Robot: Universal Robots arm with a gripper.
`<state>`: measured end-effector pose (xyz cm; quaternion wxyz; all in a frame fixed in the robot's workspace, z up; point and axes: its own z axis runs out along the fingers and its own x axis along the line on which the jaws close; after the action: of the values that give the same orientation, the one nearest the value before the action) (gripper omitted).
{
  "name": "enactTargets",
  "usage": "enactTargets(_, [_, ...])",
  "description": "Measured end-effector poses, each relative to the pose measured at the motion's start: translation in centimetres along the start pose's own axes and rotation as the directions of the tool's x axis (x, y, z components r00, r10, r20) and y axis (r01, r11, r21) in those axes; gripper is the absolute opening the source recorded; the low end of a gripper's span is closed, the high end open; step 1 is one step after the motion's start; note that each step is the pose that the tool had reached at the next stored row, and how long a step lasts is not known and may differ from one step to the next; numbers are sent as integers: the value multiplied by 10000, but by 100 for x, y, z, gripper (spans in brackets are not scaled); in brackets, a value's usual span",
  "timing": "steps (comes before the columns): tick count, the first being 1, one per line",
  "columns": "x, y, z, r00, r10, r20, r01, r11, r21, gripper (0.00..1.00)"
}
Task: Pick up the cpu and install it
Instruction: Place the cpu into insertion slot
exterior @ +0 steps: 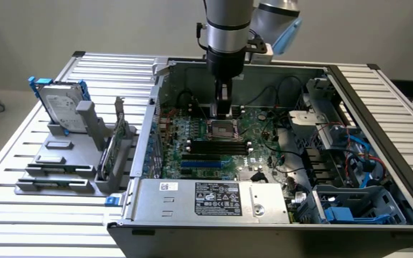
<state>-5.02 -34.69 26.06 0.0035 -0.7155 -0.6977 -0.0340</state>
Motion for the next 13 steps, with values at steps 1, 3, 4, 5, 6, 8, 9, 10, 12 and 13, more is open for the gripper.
enactTargets(1, [-2,-1,13,10000,-2,-2,2,10000,-36,55])
enactTargets(3, [-7,-3,37,10000,-5,-3,5,9999,-104,55])
enactTargets(4, [-10,-4,49,10000,-7,-4,7,9999,-137,55])
enactTargets(5, [-14,-5,61,10000,-9,-4,9,9999,-169,55])
enactTargets(6, [-18,-6,73,10000,-11,-4,11,9998,-199,55])
enactTargets(8, [-24,-7,98,10000,-14,-6,14,9997,-261,55])
enactTargets(9, [-27,-8,111,10000,-15,-7,15,9996,-291,55])
enactTargets(10, [-30,-8,125,10000,-17,-8,17,9995,-320,55])
enactTargets(12, [-38,-9,154,10000,-20,-9,20,9993,-362,55])
enactTargets(13, [-41,-10,170,10000,-21,-9,20,9993,-377,55])
